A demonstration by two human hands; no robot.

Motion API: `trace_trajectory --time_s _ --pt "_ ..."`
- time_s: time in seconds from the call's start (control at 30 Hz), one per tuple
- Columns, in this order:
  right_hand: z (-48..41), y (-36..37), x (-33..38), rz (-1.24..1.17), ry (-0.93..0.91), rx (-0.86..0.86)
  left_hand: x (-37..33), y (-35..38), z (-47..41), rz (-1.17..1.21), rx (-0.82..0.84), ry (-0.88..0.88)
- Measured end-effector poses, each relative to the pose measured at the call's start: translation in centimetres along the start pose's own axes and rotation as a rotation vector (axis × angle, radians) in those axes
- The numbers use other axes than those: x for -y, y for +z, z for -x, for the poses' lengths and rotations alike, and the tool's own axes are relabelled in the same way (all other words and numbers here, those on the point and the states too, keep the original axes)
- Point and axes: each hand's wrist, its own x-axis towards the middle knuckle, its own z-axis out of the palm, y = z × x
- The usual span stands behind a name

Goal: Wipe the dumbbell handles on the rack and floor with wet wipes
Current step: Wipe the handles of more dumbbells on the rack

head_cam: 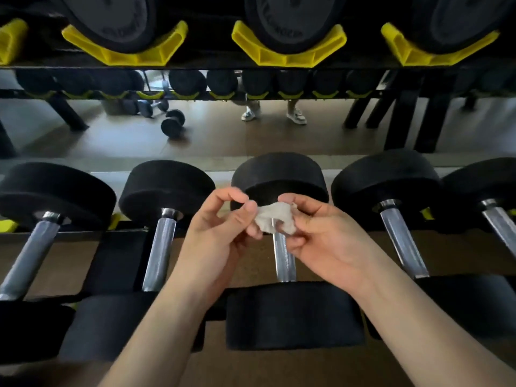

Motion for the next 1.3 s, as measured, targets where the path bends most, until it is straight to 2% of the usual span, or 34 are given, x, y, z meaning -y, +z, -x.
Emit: trace_trajectory --time_s 0.1,0.23,0.33,0.47,0.53,0.67,0.8,0.93,1.0,1.1,1.17,1.27,1.3 --pt "0.0 0.7 -0.3 -0.062 -0.038 -0.062 0.3 -1.2 -0.3 -0.255 0.075 0.096" --pt "-0.4 0.7 -0.8 0.003 -0.109 -0.031 0.6 -1.1 -0.3 -0.417 0.085 0.114" --pt "-0.7 -0.1 -1.0 0.229 -0.177 -0.031 0.3 -0.6 -0.8 -0.505 0.158 0.109" --pt "-1.4 -0.7 -1.0 0.569 -0.222 -0.095 1.1 -0.9 -1.7 -0.64 0.159 0.068" --pt "-2.0 -0.8 -1.5 0.699 -0.262 -0.178 1.6 -1.2 -2.4 -0.751 0.113 0.088" --pt "-3.4 -1.1 -2.5 0.938 -0.467 -0.309 2.5 -1.2 -4.0 -0.911 -0.008 0.078" --pt "-3.8 -1.5 -2.6 0.94 -0.409 -0.306 2.4 0.1 -4.9 -1.054 -0.124 0.029" --pt "-3.9 -0.9 -1.8 0.654 -0.227 -0.167 2.5 0.2 -4.9 -1.188 -0.224 0.082" --pt "-3.8 -0.8 -1.7 0.623 -0.268 -0.096 2.9 0.1 -4.5 -1.179 -0.226 0.107" --pt "-3.7 -0.9 -1.6 0.655 -0.35 -0.044 2.8 0.0 -3.8 -1.091 -0.144 0.118" --pt "-4.0 -1.8 -1.1 0.797 -0.382 -0.062 2.3 -0.3 -3.5 -1.022 -0.05 0.078" --pt "-3.6 -4.1 -0.1 1.28 -0.313 0.009 2.6 -1.0 -3.1 -1.078 0.14 -0.028" --pt "-3.4 -4.7 -0.2 1.429 -0.285 0.04 2.9 -1.3 -3.1 -1.122 0.153 -0.03"
